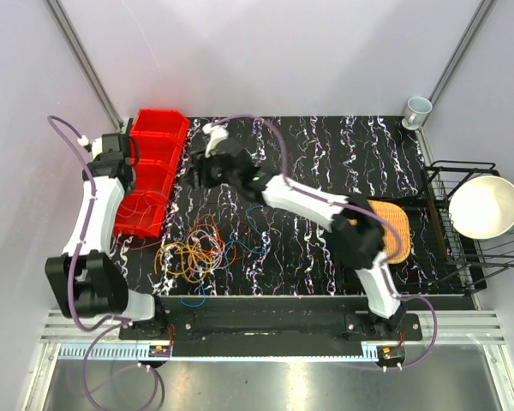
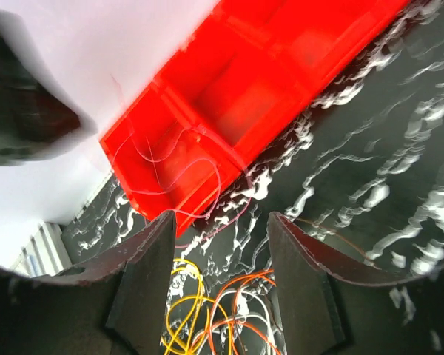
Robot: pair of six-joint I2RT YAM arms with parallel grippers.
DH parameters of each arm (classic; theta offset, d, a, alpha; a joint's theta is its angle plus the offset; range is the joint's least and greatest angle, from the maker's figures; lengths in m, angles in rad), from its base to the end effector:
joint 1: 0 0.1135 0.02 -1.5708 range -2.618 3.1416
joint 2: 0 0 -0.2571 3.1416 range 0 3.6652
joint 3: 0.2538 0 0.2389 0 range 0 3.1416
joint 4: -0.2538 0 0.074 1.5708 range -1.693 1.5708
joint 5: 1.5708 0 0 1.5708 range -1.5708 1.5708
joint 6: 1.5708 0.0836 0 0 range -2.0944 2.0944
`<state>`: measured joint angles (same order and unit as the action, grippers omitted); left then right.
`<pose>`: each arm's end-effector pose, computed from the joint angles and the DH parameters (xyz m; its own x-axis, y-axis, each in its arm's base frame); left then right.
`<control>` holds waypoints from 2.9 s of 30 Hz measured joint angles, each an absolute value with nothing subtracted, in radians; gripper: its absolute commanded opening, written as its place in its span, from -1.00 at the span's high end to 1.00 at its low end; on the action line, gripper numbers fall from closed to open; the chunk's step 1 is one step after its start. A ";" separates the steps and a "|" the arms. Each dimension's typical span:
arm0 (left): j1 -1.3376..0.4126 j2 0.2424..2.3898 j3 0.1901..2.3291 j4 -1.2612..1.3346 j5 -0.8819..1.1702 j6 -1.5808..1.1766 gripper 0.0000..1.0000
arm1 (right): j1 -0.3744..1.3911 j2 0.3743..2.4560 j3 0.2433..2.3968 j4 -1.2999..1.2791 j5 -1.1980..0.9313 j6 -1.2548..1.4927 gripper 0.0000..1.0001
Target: Untangle the cables
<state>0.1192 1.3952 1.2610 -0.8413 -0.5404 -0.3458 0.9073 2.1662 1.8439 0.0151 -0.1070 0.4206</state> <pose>0.2868 0.0777 0.2745 -0.6418 -0.3696 -0.6719 -0.6441 0.7354 0.2107 0.3331 0.4406 0.2625 -0.5154 -0.0002 -0.8569 -0.6962 0.5831 0.4187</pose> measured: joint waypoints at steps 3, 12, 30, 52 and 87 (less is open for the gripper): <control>0.131 1.456 1.263 -0.856 -0.499 -0.355 -0.97 | 0.880 2.006 1.689 0.049 -0.085 0.425 -0.21; 0.115 1.440 1.278 -0.884 -0.477 -0.375 -0.98 | 0.864 1.768 1.409 0.054 -0.027 0.427 -0.24; -0.232 1.653 1.247 -0.875 -0.527 -0.529 -0.53 | 0.746 1.686 1.309 -0.053 -0.019 0.427 -0.26; -0.235 1.891 1.268 -0.795 -0.579 -0.550 -0.36 | 0.707 1.688 1.303 -0.054 -0.123 0.450 -0.24; -0.235 1.707 1.341 -0.842 -0.567 -0.525 1.00 | 0.683 1.734 1.309 -0.052 -0.199 0.498 -0.18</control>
<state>-0.2348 1.7065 1.3415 -0.8417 -0.5667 -0.5247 0.6834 1.7344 1.3094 -0.0517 -0.1993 0.4984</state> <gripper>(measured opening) 0.008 0.601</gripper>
